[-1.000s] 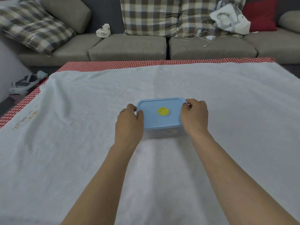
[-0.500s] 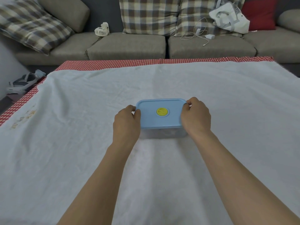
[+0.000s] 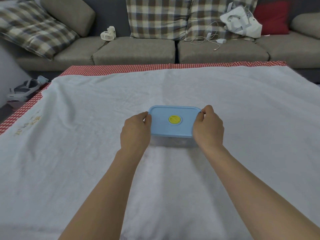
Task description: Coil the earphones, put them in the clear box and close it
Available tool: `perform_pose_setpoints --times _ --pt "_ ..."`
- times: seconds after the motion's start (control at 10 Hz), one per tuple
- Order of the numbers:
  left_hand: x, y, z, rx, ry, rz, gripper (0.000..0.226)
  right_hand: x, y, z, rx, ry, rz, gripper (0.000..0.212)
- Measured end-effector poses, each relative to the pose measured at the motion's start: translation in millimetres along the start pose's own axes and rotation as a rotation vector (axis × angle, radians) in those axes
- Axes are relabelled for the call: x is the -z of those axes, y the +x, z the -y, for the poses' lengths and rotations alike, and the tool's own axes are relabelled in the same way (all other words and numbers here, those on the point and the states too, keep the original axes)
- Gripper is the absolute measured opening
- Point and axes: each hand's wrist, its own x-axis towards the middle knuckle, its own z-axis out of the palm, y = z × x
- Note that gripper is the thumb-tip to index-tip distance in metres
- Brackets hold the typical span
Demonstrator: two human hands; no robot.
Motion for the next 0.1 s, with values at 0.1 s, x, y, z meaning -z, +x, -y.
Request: perform_pose_setpoints --times 0.1 --pt "8.6 -5.6 -2.8 0.005 0.058 0.025 0.036 5.2 3.3 2.5 -0.091 0.050 0.074 0.022"
